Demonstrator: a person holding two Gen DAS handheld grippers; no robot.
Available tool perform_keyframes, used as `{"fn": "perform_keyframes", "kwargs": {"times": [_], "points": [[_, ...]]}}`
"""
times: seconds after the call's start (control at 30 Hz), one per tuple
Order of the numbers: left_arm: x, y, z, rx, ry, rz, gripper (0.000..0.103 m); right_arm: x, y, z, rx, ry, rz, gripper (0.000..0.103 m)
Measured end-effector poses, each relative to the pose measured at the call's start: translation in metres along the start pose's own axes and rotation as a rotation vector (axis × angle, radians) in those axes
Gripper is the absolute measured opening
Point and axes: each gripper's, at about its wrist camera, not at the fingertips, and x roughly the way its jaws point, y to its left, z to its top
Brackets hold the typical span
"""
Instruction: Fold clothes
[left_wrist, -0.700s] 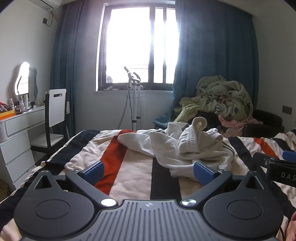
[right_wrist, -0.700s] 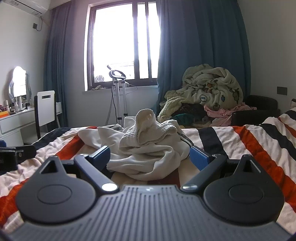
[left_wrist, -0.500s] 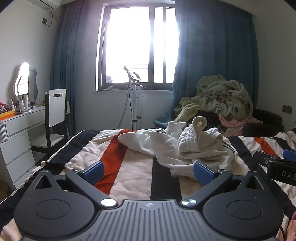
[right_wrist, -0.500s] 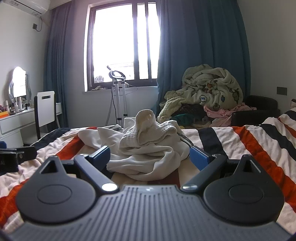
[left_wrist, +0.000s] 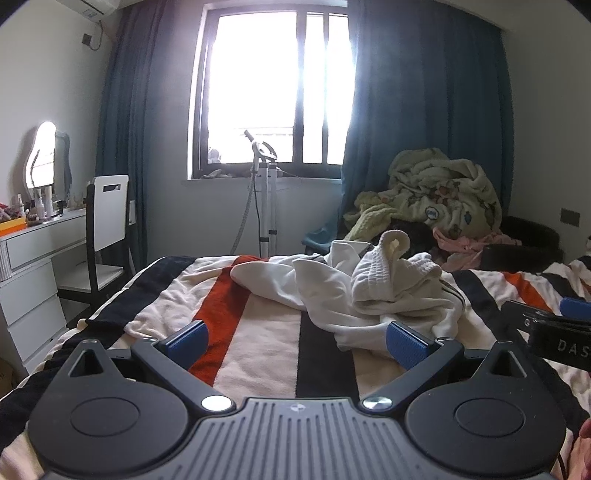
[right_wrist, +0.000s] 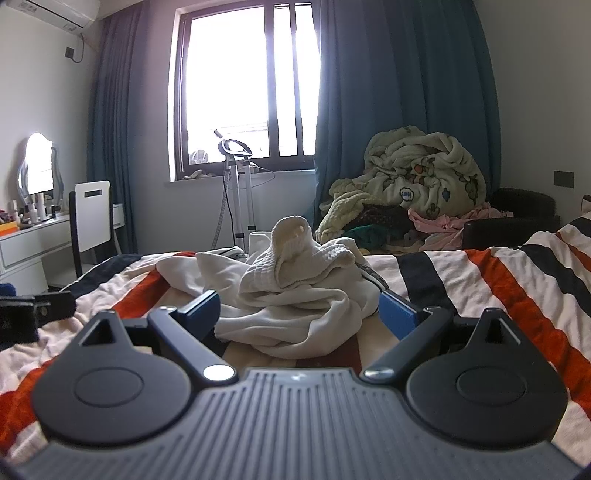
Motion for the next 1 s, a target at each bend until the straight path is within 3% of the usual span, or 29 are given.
{"fn": "perform_keyframes", "kwargs": {"times": [1.0], "points": [[-0.0003, 0.0031, -0.0035, -0.013, 0.014, -0.017, 0.103, -0.0009, -0.0019, -0.0004, 0.013, 0.005, -0.004, 0.094]]}}
